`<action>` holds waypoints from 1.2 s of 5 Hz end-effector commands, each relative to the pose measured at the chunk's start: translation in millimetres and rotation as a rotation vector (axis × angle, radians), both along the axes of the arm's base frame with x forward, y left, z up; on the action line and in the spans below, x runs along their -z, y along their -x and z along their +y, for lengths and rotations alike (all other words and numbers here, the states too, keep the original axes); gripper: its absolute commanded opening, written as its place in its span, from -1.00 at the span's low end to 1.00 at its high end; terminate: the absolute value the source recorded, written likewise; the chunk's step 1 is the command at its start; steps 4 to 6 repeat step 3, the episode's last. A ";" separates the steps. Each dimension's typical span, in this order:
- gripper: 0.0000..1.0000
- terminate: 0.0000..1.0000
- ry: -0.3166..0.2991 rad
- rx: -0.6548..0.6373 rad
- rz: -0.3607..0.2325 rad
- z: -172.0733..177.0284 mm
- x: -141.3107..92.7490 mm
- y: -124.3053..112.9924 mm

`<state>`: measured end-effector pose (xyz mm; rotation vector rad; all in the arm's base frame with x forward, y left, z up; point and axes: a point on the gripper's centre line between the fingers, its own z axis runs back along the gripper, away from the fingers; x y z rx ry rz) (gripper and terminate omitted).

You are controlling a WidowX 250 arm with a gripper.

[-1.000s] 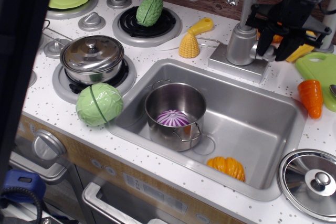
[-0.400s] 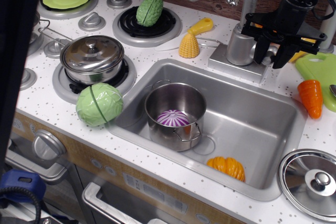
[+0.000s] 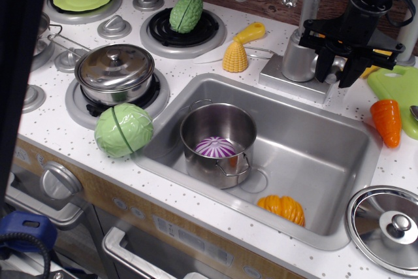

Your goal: Turn lever vertical to front

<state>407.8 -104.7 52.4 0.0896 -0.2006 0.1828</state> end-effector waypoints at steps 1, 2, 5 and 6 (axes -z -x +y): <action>-1.00 -1.00 0.035 0.007 -0.055 -7.6 9.0 -5.9; -1.00 -1.00 0.029 0.020 -0.041 -3.6 8.9 -7.6; 1.00 1.00 0.024 0.036 -0.018 -2.3 -0.3 -9.3; 1.00 1.00 0.024 0.036 -0.018 -2.3 -0.3 -9.3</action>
